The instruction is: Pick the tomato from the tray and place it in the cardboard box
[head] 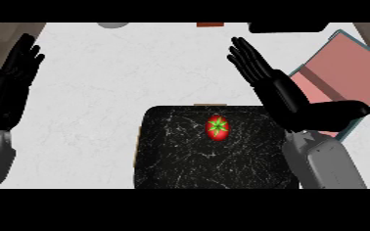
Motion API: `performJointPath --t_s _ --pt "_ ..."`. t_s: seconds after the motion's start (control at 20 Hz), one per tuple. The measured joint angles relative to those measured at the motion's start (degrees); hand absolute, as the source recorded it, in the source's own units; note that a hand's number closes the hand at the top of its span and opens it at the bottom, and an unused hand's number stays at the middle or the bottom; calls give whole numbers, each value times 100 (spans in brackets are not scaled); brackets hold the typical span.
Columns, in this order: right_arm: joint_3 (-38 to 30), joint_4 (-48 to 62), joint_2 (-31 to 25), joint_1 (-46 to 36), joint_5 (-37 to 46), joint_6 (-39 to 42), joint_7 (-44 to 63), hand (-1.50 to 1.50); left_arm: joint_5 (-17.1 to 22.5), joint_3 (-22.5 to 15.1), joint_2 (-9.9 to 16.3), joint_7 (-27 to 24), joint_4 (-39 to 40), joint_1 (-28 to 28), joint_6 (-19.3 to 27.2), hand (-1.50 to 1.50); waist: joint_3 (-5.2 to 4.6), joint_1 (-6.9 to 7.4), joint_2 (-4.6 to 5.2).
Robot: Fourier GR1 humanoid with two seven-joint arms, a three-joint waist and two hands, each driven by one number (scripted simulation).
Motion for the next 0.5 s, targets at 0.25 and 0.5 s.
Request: performJointPath --t_s 0.25,0.5 --pt "-582 -433 -304 7 911 -1215 290 -150 -253 -242 105 -271 -79 46 -239 0 -181 -400 -122" --pt "-998 -608 -1142 517 2354 -2175 1018 -150 -389 -543 127 -556 -159 211 -523 0 -274 -826 -203"
